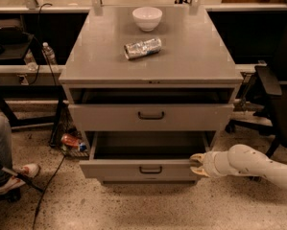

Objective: Open middle drawer

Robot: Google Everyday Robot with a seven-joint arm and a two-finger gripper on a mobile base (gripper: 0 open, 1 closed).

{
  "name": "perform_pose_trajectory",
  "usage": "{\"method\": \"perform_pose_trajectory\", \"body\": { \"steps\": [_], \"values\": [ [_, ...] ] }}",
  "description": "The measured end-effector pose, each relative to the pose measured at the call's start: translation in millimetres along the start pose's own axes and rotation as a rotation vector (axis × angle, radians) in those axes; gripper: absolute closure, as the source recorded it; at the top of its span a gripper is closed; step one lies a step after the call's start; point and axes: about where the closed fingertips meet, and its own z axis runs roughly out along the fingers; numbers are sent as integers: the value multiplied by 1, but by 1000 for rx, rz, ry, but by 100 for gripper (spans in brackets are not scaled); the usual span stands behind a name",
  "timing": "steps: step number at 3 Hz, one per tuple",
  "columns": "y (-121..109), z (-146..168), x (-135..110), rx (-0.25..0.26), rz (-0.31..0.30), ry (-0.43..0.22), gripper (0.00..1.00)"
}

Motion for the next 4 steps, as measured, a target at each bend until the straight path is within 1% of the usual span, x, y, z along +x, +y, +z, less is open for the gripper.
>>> {"method": "perform_pose_trajectory", "body": {
  "steps": [1, 2, 3, 4],
  "values": [
    [0, 0, 0, 0, 0, 0, 100],
    [27, -4, 1, 2, 50, 12, 100],
    [26, -6, 0, 2, 50, 12, 100],
    [53, -9, -2, 7, 104, 17, 100]
  ]
}}
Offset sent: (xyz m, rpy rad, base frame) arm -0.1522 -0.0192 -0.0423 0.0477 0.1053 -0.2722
